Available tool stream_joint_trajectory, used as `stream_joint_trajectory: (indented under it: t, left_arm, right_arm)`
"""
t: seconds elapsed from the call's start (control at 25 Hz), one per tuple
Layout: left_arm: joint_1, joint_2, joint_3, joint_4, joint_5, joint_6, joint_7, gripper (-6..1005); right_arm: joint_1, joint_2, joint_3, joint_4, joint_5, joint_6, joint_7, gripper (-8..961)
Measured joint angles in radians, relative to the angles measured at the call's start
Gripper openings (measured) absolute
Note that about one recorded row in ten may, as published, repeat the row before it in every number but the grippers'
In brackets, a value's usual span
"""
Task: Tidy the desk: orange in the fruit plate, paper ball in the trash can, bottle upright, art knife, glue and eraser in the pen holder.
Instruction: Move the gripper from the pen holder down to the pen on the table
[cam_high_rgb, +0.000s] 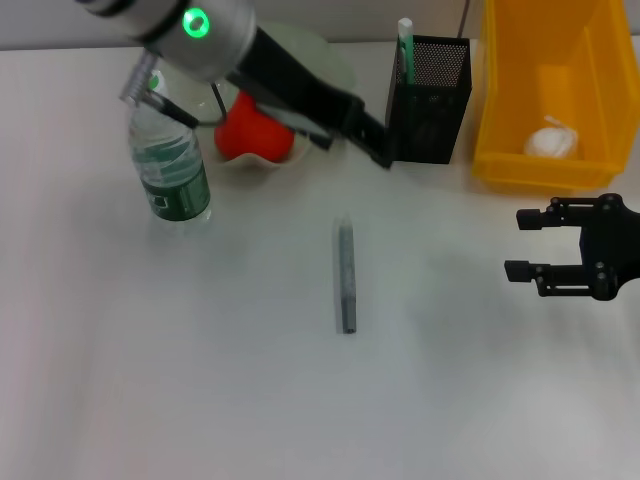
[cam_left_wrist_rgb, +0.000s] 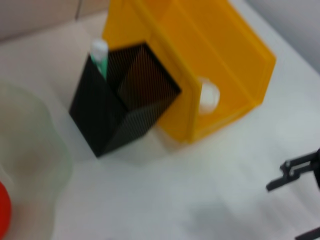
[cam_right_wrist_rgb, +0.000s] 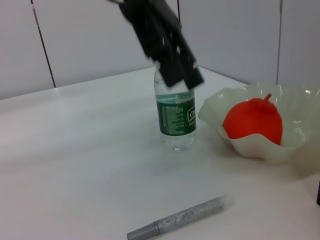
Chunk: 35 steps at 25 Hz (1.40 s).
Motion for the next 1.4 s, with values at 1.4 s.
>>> stream_joint_trajectory:
  t: [1.4]
  left_arm:
    - [-0.004,0.001,0.474,-0.344,-0.137,-0.399,0.012,796]
  right_arm:
    - [-0.009,0.014,0.001,-0.028,0.003,-0.002,-0.022,691]
